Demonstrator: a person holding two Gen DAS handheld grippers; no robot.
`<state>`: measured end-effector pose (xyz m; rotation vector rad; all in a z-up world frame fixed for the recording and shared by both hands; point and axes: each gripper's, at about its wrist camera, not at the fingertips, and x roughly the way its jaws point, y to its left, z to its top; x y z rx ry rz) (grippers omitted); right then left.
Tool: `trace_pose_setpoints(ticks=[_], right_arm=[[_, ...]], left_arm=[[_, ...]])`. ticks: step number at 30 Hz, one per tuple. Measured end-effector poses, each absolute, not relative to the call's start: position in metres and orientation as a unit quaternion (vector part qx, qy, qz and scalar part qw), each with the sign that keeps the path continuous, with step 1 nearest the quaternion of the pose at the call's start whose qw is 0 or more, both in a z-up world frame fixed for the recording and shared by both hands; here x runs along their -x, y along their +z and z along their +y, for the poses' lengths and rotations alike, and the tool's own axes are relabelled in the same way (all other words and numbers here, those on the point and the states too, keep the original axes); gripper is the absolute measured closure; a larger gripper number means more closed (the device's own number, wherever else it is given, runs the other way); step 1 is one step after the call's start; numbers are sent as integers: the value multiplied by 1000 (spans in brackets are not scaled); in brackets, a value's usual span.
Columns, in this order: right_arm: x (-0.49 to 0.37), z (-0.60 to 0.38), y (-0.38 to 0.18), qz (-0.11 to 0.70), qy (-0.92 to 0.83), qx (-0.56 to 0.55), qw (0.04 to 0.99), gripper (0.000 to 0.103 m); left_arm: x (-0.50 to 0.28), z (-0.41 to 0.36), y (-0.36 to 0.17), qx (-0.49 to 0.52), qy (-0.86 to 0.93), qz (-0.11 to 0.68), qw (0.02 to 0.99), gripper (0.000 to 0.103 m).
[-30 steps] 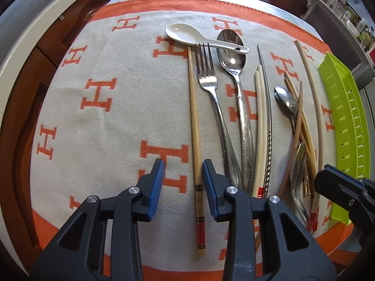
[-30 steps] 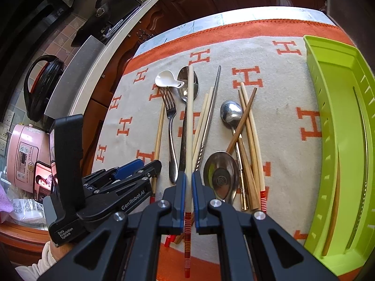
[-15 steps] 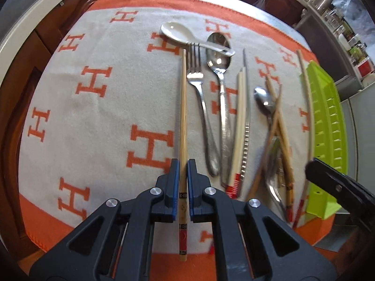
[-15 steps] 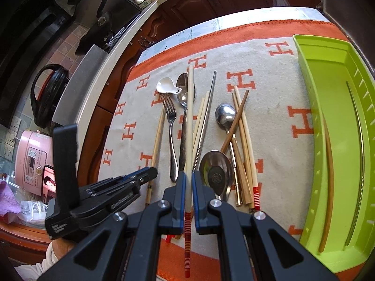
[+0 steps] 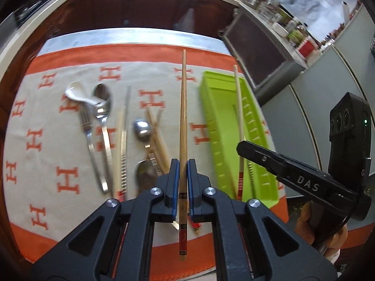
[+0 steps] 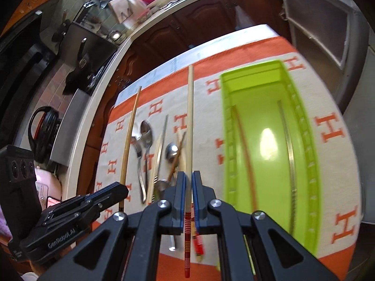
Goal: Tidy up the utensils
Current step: 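Lower both chopsticks into the lime-green tray and open both tools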
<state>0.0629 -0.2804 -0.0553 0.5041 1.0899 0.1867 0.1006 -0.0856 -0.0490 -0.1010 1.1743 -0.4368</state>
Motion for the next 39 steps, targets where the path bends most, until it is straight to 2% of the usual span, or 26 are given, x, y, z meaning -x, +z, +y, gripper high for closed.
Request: trace_pose_setpoints(ticks=[9, 16, 19, 22, 29, 39], right_arm=[[-75, -318, -67, 534, 19, -177, 827, 97], [-79, -324, -85, 557, 9, -153, 816, 97], [-77, -328, -89, 560, 9, -170, 811, 96], [-74, -332, -95, 564, 3, -187, 805, 89], [-61, -326, -96, 562, 7, -199, 803, 88], [-48, -303, -82, 550, 12, -193, 813, 88]], left_arm=[[-112, -169, -69, 35, -236, 570, 787, 99], [-118, -188, -94, 33, -230, 587, 776, 99], [-113, -187, -93, 22, -233, 583, 778, 98], [-104, -185, -88, 9, -239, 574, 783, 97], [-83, -164, -72, -18, -233, 556, 798, 80], [-78, -114, -64, -16, -187, 543, 819, 79]])
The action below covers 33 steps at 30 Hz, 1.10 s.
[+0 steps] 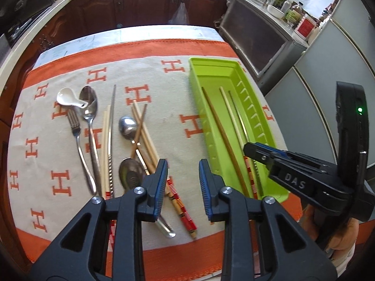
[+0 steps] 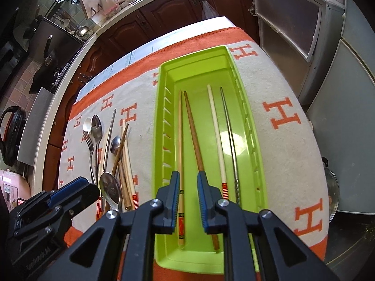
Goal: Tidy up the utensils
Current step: 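Lower both chopsticks into the lime-green tray and open both tools, then move both tools back to the pile, right tool toward a metal spoon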
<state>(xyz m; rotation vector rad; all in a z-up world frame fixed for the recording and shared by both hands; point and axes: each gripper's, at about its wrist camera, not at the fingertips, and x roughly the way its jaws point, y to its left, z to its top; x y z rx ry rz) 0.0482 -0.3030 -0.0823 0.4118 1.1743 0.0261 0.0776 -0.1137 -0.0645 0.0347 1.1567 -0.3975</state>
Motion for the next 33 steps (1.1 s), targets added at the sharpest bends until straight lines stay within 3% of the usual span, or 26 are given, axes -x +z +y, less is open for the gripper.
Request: trace_pose_setpoints(ticks=[33], right_arm=[[-51, -190, -67, 570, 80, -108, 811, 88]], left_arm=[[-68, 4, -70, 22, -100, 520, 848, 79]])
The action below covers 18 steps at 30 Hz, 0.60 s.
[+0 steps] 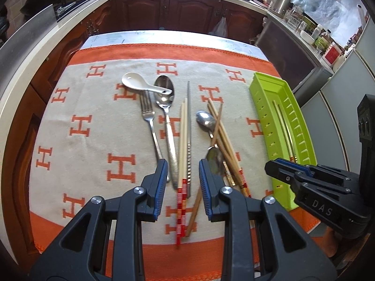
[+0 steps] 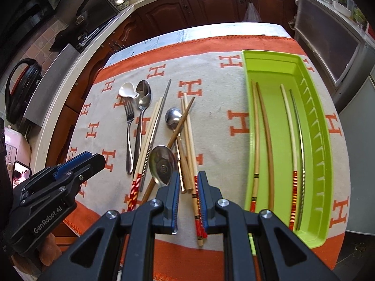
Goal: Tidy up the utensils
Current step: 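Move both tools back to the pile, right tool toward a metal spoon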
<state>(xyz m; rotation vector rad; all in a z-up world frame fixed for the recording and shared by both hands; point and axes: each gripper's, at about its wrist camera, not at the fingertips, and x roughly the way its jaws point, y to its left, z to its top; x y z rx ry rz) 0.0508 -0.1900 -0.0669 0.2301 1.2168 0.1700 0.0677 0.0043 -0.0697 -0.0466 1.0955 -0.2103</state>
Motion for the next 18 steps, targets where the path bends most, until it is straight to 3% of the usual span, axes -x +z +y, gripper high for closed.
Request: trace_pose_setpoints(ticks=[18], right_arm=[[-72, -160, -90, 596, 111, -129, 784, 88]], left_arm=[[-72, 65, -119, 34, -72, 550, 832, 79]])
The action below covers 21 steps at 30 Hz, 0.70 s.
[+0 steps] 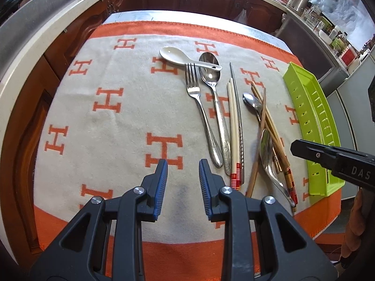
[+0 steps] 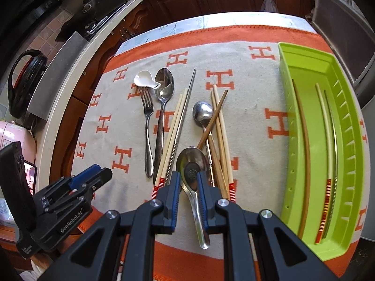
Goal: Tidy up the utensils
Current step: 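Move both tools back to the pile, right tool toward a metal spoon, then grasp the metal spoon by its handle with the right tool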
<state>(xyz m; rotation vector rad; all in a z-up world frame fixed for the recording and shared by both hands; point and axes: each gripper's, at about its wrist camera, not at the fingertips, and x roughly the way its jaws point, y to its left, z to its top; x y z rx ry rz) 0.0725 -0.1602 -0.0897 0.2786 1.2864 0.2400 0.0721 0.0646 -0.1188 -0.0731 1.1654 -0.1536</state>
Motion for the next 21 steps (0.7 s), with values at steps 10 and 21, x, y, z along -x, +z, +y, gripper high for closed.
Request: trace_pose_setpoints(ticks=[10, 21], right_arm=[[-62, -169, -125, 633, 109, -160, 750, 88], [-48, -177, -145, 645, 115, -216, 724, 77]], left_arm=[[-69, 51, -133, 40, -111, 565, 817, 79], [-71, 58, -139, 50, -105, 573, 811, 79]])
